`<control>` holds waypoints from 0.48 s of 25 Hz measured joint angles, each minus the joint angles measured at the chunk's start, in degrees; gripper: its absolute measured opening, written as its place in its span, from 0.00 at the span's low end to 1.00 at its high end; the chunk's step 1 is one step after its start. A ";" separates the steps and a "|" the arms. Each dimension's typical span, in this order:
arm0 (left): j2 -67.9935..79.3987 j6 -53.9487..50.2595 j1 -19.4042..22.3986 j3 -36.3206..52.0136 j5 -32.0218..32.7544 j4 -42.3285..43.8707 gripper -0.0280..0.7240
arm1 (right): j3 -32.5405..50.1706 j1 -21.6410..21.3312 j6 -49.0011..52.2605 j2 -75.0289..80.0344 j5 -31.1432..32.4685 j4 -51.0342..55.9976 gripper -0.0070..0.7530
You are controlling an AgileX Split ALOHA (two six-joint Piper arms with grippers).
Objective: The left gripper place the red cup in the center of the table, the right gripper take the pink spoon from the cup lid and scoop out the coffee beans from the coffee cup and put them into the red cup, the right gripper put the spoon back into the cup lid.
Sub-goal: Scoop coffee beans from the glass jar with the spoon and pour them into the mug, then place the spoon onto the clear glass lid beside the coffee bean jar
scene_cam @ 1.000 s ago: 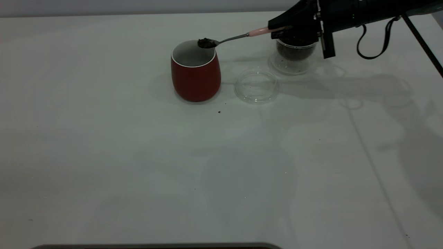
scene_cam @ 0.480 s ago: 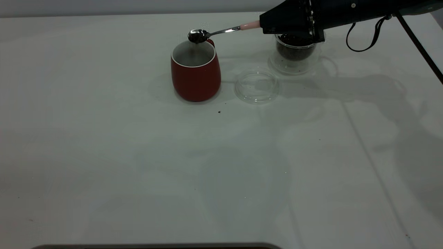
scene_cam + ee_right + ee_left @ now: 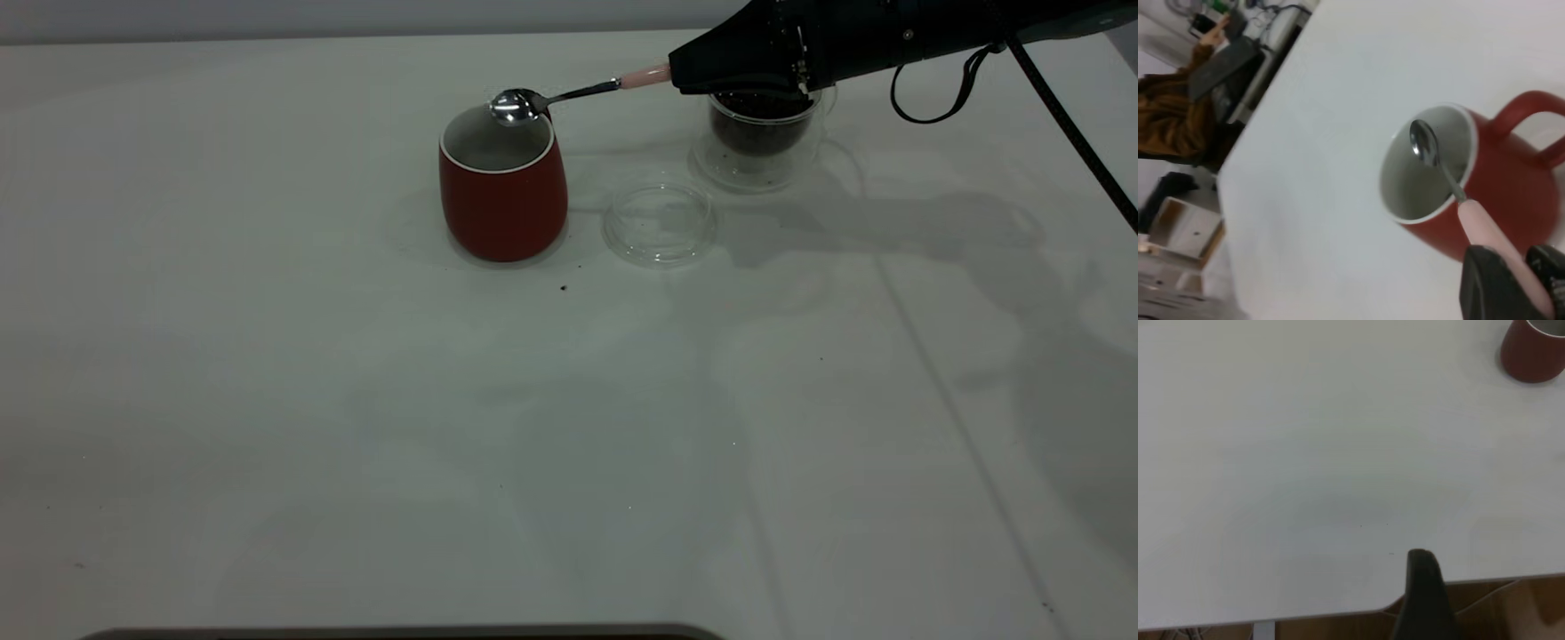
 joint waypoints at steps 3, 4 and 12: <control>0.00 0.00 0.00 0.00 0.00 0.00 0.82 | 0.08 0.00 5.39 -1.36 0.36 -0.29 0.15; 0.00 0.00 0.00 0.00 0.00 0.00 0.82 | 0.47 0.00 7.52 -1.97 0.36 -0.25 0.15; 0.00 0.00 0.00 0.00 0.00 0.00 0.82 | 17.73 -4.87 12.91 -10.43 0.62 6.32 0.15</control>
